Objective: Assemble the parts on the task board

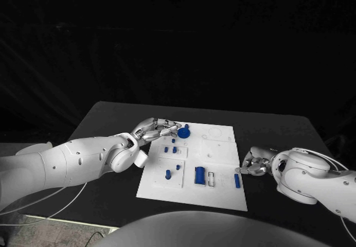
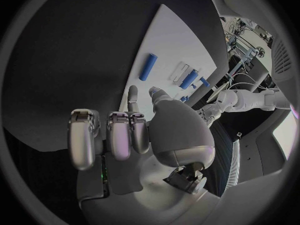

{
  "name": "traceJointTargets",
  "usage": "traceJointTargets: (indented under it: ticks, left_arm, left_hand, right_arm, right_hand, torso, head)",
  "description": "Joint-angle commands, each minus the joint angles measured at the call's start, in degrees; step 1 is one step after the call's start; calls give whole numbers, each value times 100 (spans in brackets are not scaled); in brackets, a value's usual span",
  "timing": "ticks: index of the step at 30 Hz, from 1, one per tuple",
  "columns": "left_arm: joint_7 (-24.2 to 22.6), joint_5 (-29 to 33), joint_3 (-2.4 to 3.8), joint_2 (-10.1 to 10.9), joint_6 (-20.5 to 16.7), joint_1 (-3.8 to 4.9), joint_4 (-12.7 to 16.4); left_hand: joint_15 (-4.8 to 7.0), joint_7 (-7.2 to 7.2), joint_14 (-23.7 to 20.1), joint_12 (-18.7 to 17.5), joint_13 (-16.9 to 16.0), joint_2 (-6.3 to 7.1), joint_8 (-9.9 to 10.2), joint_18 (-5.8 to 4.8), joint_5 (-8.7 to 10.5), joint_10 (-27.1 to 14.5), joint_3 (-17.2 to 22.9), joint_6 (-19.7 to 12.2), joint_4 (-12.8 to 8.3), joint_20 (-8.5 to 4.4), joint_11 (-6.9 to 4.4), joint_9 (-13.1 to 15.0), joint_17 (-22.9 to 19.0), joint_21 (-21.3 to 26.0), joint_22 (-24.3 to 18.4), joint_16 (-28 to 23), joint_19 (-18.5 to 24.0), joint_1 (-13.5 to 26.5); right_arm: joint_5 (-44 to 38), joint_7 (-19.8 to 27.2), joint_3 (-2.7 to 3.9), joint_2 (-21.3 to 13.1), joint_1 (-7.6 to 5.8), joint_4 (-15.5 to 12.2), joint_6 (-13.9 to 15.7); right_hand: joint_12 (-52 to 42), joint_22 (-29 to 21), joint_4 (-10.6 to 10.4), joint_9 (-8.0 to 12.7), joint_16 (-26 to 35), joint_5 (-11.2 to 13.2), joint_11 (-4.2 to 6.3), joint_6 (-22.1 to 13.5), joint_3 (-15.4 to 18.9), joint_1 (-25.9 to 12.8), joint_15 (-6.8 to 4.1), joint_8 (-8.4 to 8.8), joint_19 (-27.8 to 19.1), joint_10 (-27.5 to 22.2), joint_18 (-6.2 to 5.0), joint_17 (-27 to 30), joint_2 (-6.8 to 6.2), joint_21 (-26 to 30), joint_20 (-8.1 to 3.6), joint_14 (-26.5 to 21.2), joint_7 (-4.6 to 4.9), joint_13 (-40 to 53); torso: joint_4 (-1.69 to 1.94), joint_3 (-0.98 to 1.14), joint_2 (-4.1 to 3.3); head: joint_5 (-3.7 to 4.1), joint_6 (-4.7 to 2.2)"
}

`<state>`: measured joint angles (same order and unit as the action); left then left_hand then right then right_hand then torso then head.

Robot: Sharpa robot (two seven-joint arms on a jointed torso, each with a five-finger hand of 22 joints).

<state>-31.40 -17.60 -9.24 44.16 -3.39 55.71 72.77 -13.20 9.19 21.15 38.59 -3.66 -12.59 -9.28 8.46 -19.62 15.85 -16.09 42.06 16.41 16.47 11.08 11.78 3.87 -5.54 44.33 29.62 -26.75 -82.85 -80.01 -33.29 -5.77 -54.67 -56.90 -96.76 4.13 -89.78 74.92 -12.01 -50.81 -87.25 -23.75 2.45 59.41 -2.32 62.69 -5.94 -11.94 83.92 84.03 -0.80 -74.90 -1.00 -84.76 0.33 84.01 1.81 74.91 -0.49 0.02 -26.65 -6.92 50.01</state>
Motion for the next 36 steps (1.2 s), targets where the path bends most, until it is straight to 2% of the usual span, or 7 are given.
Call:
traceJointTargets:
  ticks: [1, 7, 21, 36]
  left_arm:
    - [-60, -16, 4, -9, 85, -1, 4]
    - [-62, -16, 4, -6, 91, -5, 1]
    - [-57, -16, 4, 6, 99, -8, 3]
    - [-45, -16, 4, 5, 114, -14, 0]
  left_hand:
    - [0, 5, 34, 6, -6, 9, -29, -93, -35, 10, 44, 11, 3, 9, 21, -9, -4, -29, -5, 38, -47, -49]
    - [-1, 4, 37, 7, -6, 8, -29, -94, -41, 13, 46, 10, 2, 9, 24, -10, -4, -29, -7, 38, -49, -55]
    - [-2, 3, 39, 8, -6, 4, -28, -96, -49, 15, 50, 8, 3, 9, 29, -11, -5, -30, -11, 38, -52, -63]
    - [-2, 3, 39, 8, -6, 3, -28, -96, -51, 16, 51, 8, 3, 9, 30, -11, -5, -30, -11, 38, -52, -64]
  right_arm:
    - [-501, -234, 0, 13, 48, 14, -205]
    - [-551, -234, 0, 63, 131, 22, -104]
    - [-506, -214, 0, 91, 229, -61, 8]
    - [-538, -235, 0, 245, 421, 44, -7]
  right_hand:
    - [-22, 1338, 38, 10, -25, -31, -32, 57, -10, 51, 34, 25, 472, 597, -46, -706, -2, 3, 36, 459, 1, 1509]
    - [-22, 1339, 38, 27, -22, 28, -25, 137, -14, 28, 30, 25, 473, 597, -45, -696, -9, -1, 35, 458, -9, 1509]
    - [-22, 1345, -3, -59, -27, 565, 9, 333, 18, -120, 4, -24, 480, 597, -41, -700, 23, -19, 14, 461, -52, 1509]
    - [-22, 1342, 296, -350, -19, 192, 64, 283, -120, 160, -43, -110, 479, 597, -43, -667, -6, -9, -30, 456, -112, 1509]
  torso:
    - [1, 2, 7]
    - [5, 0, 1]
    - [6, -1, 1]
    - [10, 1, 4]
  head:
    - [7, -1]
    - [20, -1]
    - [32, -1]
    - [51, -1]
